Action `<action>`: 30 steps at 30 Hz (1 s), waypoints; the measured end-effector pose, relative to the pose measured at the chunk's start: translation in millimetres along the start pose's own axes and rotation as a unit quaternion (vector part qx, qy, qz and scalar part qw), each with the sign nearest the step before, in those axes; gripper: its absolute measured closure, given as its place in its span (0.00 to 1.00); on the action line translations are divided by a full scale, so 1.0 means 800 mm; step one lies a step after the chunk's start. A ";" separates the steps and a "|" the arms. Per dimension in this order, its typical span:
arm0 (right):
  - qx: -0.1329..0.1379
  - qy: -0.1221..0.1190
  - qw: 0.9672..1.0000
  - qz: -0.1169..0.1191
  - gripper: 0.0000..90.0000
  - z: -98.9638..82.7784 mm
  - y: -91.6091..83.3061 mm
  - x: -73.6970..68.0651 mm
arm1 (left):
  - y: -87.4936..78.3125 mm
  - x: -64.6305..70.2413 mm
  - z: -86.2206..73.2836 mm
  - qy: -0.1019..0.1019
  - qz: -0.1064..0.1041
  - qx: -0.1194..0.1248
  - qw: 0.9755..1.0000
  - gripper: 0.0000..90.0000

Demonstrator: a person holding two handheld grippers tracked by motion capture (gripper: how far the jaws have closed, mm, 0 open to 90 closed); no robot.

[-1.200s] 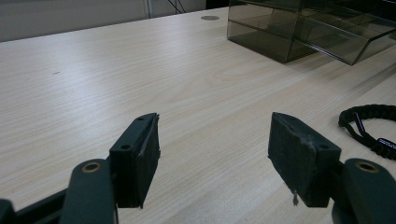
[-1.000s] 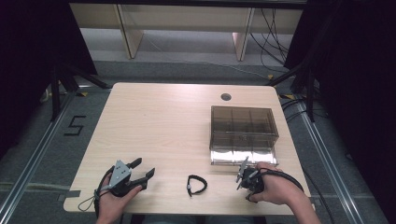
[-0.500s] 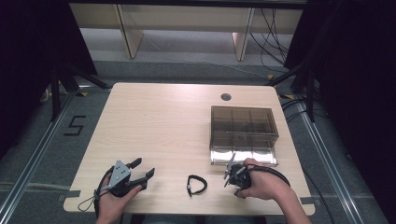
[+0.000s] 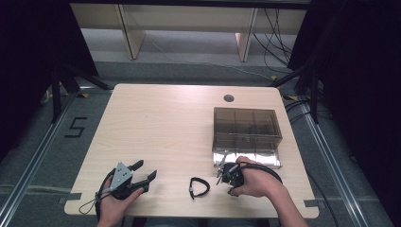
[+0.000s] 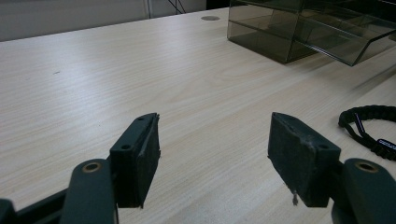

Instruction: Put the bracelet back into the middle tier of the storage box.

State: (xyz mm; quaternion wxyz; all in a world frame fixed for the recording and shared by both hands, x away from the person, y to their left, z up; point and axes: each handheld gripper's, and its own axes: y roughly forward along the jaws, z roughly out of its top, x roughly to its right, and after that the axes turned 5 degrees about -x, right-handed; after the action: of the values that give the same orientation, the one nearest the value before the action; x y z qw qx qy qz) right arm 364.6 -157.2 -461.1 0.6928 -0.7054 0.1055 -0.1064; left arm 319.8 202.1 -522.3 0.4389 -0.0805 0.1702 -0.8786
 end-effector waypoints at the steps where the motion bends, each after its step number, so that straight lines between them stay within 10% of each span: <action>1: 0.000 -0.001 1.000 0.000 0.71 0.002 -0.001 0.000 | 0.000 0.001 0.000 -0.006 0.001 -0.001 1.000 0.37; 30: -0.002 -0.025 1.000 0.008 0.72 0.060 0.000 0.000 | 0.000 0.001 0.000 -0.004 0.001 -0.002 1.000 0.37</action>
State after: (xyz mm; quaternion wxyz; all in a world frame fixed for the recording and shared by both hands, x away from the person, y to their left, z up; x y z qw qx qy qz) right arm 378.8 -111.3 -462.3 0.6949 -0.7080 0.0943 -0.0832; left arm 319.3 201.7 -522.4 0.4400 -0.0846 0.1702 -0.8776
